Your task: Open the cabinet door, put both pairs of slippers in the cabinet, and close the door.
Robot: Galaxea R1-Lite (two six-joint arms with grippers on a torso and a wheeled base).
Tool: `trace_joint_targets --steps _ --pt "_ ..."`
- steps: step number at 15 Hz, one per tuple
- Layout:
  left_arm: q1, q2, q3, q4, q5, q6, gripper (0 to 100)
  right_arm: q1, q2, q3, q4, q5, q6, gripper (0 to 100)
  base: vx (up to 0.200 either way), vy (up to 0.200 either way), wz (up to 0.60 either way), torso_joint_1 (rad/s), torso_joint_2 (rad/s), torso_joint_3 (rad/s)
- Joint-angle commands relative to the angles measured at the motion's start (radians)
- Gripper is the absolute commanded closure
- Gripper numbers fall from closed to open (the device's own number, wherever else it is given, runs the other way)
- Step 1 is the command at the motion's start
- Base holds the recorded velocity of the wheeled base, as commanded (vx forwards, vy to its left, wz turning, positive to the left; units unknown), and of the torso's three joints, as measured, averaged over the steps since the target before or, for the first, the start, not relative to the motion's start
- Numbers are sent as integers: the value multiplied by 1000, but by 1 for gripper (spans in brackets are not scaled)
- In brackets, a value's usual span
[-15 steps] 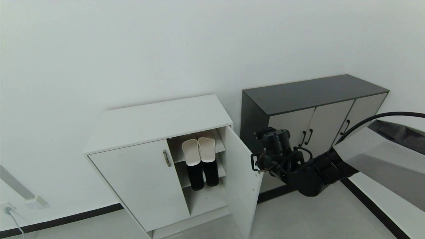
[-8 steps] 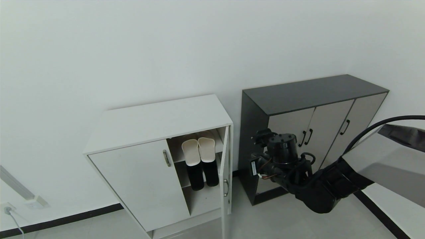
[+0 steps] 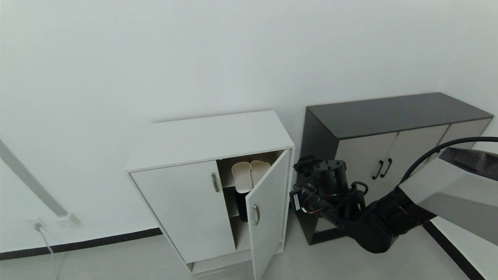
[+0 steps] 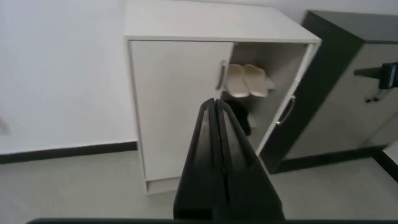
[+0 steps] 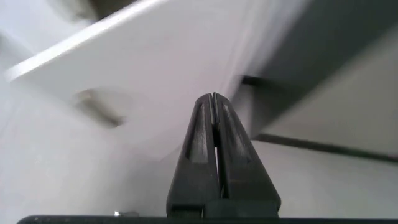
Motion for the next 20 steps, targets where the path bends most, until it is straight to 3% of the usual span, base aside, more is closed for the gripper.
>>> trace_joint_targets --steps 1,4,8,11,12,13,20 --pt "0 1 0 -1 0 0 100 0 1 5 -5 4 1 100 0 0 600 2 2 7" --pt "0 1 0 -1 0 0 100 -3 -1 11 -28 27 2 100 0 0 200 -1 2 4" --pt "0 1 0 -1 0 0 100 -25 -15 82 -178 86 -13 100 0 0 0 0 0 0" --pt "0 1 0 -1 0 1 100 -40 -97 182 -206 148 -12 100 0 0 0 0 0 0" --pt "0 1 0 -1 0 1 100 -40 -174 275 -206 223 -12 100 0 0 0 0 0 0" --pt "0 1 0 0 0 1 100 -40 -209 320 -206 235 -13 100 0 0 0 0 0 0" --pt "0 1 0 -1 0 1 100 -35 -312 599 -218 244 -44 100 200 0 0 2 -1 2"
